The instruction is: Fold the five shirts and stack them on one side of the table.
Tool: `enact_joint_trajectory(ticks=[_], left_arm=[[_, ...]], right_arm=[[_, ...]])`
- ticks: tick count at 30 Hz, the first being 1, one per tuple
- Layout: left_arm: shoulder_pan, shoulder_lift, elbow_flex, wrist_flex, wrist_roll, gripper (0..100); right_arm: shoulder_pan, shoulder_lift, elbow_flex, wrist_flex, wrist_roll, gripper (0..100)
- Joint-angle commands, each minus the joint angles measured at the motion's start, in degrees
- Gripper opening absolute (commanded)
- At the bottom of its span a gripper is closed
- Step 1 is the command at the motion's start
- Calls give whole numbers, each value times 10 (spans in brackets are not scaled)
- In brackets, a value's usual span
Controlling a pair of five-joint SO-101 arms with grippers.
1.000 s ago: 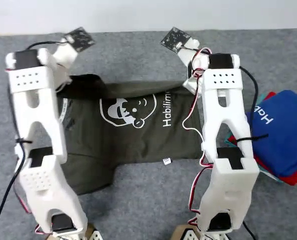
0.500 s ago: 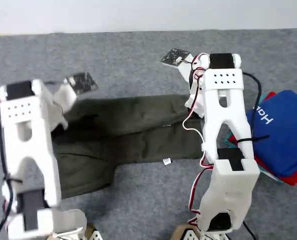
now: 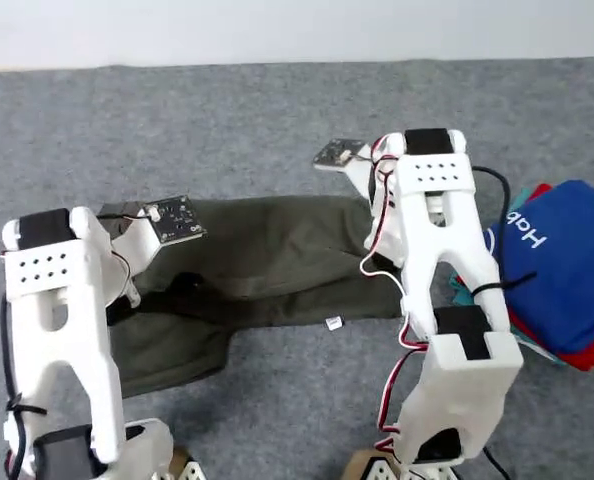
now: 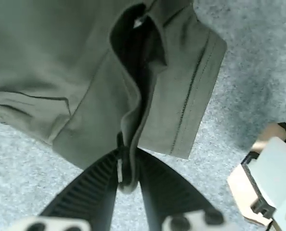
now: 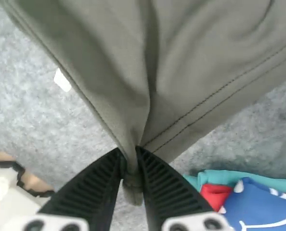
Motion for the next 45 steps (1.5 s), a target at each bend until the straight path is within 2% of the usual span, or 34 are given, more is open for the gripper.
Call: enact_joint_trajectory(ticks=[1, 6, 9, 14, 19, 22, 28, 33, 37, 39, 43, 44, 45], left_arm=[[-4, 7, -2, 14, -6, 8], [-19, 15, -4, 12, -7, 66], [-40, 14, -4, 9, -11, 53], [-67, 14, -1, 16, -55, 6], [-68, 14, -2, 16, -55, 56], [-68, 14, -3, 16, -54, 106], [-68, 14, -3, 14, -54, 112], [-68, 14, -2, -1, -51, 111], [-64, 15, -2, -52, -14, 111], [-62, 18, -2, -97, 24, 111], [-41, 19, 2, -200, 178, 53], [-35, 19, 7, -217, 207, 32], [-27, 19, 17, -231, 229, 13]], right_arm=[[-5, -37, 0, 9, 11, 14], [-8, -42, 1, 22, 11, 14], [-7, -43, 3, 24, 11, 14], [-17, -43, 18, 25, 11, 14], [-28, -43, 26, 25, 11, 17], [-27, -51, 28, 25, 10, 53], [-8, -133, 35, 23, 9, 224], [-9, -186, 12, -19, 7, 238], [-9, -164, 28, -137, -47, 233], [-9, -126, 35, -207, -81, 197], [-10, -36, 35, -335, -111, 24], [-10, -14, 35, -359, -110, 1], [-10, 7, 35, -379, -111, 20]])
